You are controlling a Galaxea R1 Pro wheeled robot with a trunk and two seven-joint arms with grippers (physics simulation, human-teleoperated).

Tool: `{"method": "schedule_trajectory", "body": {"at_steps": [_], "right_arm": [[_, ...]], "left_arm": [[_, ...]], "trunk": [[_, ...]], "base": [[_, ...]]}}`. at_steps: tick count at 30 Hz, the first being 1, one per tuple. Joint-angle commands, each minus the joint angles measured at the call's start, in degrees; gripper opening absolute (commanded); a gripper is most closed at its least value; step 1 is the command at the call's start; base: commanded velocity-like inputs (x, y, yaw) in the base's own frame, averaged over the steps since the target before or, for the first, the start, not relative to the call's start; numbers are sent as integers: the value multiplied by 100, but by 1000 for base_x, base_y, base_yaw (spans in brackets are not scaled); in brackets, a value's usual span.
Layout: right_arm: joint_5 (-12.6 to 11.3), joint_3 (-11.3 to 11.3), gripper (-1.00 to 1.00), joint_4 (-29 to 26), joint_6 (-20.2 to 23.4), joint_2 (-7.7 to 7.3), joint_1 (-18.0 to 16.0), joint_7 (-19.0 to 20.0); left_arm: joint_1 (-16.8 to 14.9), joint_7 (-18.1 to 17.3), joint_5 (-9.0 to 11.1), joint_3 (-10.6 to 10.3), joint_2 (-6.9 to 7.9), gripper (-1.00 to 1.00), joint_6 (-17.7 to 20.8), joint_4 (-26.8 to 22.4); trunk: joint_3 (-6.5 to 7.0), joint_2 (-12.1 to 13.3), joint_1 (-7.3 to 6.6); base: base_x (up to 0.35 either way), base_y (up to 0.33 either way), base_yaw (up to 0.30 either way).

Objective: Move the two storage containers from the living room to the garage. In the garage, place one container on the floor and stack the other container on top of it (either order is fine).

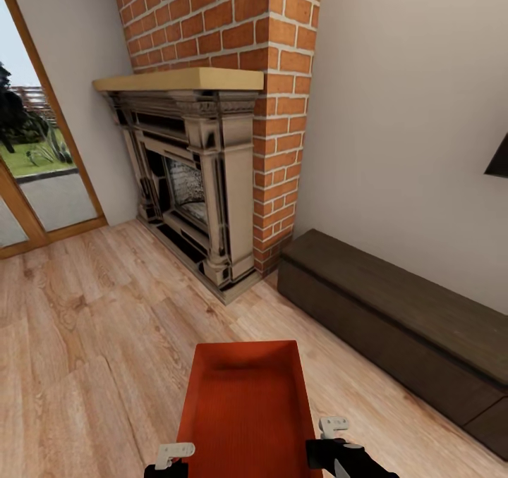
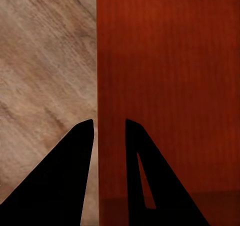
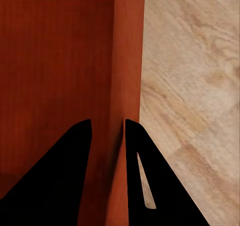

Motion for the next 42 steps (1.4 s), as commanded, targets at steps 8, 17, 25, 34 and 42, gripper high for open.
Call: {"method": "schedule_trajectory", "body": {"at_steps": [8, 17, 25, 34, 42], "right_arm": [[73, -18, -100, -27, 31, -43, -5, -7], [73, -9, -100, -25, 31, -37, -5, -7], [73, -9, -100, -21, 31, -33, -5, -7], [78, -9, -100, -26, 31, -23, -5, -7], [80, -9, -100, -21, 31, -25, -5, -7]], "left_arm": [[-4, 31, 56, -110, 8, -100, -22, 28], [-1, 31, 56, -110, 8, -100, -22, 28], [-2, 28, 56, -110, 8, -100, -22, 28], [-2, 29, 56, -110, 8, -100, -22, 28], [-2, 25, 56, -110, 8, -100, -22, 28]], "trunk": [[139, 320, -177], [301, 681, -375], [445, 1002, -550], [606, 1363, -748], [750, 1684, -924]], "base": [[0, 0, 0], [0, 0, 0], [0, 0, 0], [0, 0, 0], [0, 0, -54]]}}
